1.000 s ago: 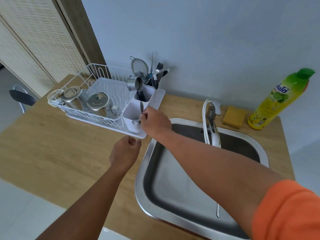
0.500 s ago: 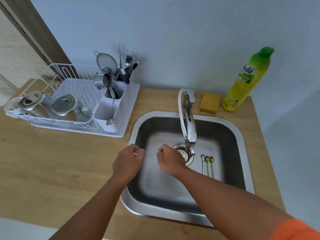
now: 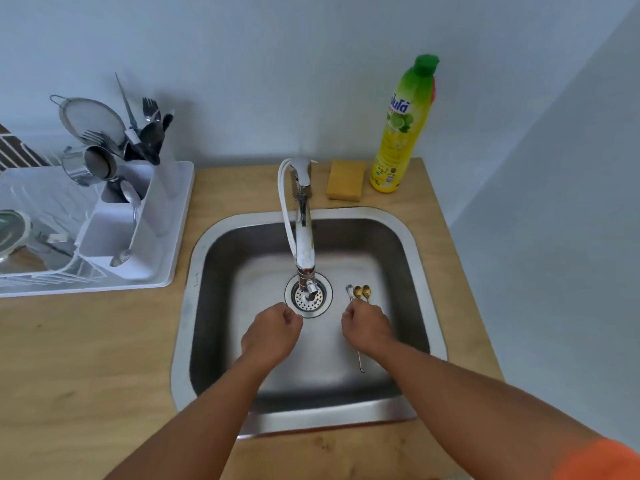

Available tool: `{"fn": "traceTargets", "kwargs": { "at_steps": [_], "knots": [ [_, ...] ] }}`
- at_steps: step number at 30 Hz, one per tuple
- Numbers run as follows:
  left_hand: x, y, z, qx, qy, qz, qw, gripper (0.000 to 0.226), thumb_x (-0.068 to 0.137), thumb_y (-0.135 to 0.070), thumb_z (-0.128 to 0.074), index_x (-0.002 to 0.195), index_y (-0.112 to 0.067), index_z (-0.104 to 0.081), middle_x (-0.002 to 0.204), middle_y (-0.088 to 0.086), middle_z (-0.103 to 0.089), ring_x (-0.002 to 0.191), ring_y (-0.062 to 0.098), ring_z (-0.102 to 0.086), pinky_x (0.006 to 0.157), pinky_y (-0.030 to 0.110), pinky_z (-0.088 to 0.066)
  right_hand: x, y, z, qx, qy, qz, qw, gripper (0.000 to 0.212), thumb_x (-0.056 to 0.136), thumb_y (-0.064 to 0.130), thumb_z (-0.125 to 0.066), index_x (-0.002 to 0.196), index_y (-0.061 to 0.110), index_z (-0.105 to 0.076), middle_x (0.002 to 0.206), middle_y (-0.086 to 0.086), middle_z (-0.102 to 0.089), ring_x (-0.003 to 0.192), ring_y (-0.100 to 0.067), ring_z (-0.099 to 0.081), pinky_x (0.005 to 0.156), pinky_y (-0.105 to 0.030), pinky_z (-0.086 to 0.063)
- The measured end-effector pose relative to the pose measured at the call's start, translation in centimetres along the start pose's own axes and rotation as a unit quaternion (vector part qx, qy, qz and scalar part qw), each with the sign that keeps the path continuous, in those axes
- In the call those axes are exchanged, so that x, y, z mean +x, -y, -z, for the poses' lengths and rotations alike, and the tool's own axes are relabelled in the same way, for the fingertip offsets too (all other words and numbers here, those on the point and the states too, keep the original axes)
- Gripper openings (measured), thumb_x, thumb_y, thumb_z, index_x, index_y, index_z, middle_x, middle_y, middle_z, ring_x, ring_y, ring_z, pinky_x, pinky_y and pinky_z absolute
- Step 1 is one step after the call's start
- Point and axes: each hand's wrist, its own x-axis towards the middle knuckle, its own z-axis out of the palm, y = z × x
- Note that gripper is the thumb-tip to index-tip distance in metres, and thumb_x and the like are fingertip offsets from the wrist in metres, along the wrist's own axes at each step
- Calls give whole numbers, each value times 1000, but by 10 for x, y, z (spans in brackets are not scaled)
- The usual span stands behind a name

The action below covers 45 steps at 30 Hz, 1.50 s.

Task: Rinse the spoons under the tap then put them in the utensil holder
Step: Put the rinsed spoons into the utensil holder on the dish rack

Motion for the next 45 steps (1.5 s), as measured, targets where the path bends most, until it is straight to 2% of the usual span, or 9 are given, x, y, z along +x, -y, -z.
{"fn": "traceTargets", "kwargs": {
  "at_steps": [6, 13, 21, 25, 29, 35, 39, 41, 45],
  "knots": [
    [3, -29, -47, 8, 69, 0, 998, 13, 93, -42, -56, 88, -31, -62, 99, -6, -71, 91, 21, -65, 74, 32, -47, 9, -16, 25, 67, -27, -43, 996, 22, 98, 19, -48, 101, 6, -66, 107, -18, -72, 103, -37, -68, 80, -31, -52],
    [17, -61, -80, 32, 81, -12, 996, 19, 95, -43, -60, 93, -25, -66, 96, -1, -71, 93, 24, -67, 78, 34, -49, 12, -26, 29, 80, -13, -76, 994, 23, 99, 17, -51, 112, 4, -65, 117, -18, -70, 107, -36, -68, 89, -42, -59],
    [38, -90, -101, 87, 76, -5, 993, 37, 94, -47, -60, 96, -13, -75, 94, 7, -75, 89, 30, -71, 76, 37, -53, 17, -35, 29, 82, 6, -91, 992, 24, 101, 20, -53, 115, 5, -65, 119, -16, -69, 106, -32, -68, 74, -27, -46],
    [38, -91, -106, 115, 69, 8, 991, 30, 94, -40, -62, 98, -13, -75, 97, 9, -75, 89, 30, -72, 73, 35, -53, 23, -35, 27, 71, 20, -95, 993, 24, 101, 20, -54, 117, 6, -64, 120, -16, -68, 107, -32, -68, 77, -31, -52],
    [36, -86, -105, 107, 71, 23, 992, 25, 90, -36, -63, 91, -12, -69, 91, 8, -72, 80, 29, -68, 69, 33, -48, 31, -33, 21, 51, 32, -107, 992, 19, 98, 16, -58, 112, 5, -65, 113, -14, -69, 91, -27, -68, 65, -29, -47],
    [26, -68, -93, 72, 91, 53, 992, 26, 89, -42, -58, 88, -16, -61, 88, 4, -67, 82, 28, -66, 71, 33, -46, 40, -31, 11, -16, 30, -107, 994, 2, 91, 12, -61, 92, 11, -61, 98, -10, -68, 83, -28, -69, 62, -28, -48],
    [17, -46, -73, 5, 97, 78, 992, 25, 86, -37, -54, 73, -17, -63, 81, 4, -70, 73, 23, -65, 64, 30, -44, 44, -36, 2, -47, 24, -98, 994, 22, 91, 14, -60, 72, 16, -48, 74, 1, -50, 60, -15, -51, 53, -23, -43],
    [11, -34, -59, -29, 81, 79, 993, 26, 88, -37, -53, 73, -17, -59, 84, 3, -70, 79, 26, -66, 65, 31, -44, 44, -39, -2, -62, 27, -88, 994, 23, 95, 17, -60, 74, 16, -48, 73, 1, -48, 62, -15, -53, 50, -24, -42],
    [-1, -13, -24, -107, 25, 77, 991, 19, 92, -35, -56, 81, -19, -58, 86, 1, -72, 85, 27, -72, 76, 41, -58, 40, -38, -6, -104, 26, -68, 992, 15, 99, 24, -60, 90, 12, -61, 82, -3, -57, 79, -24, -65, 64, -31, -54]
  ]
}}
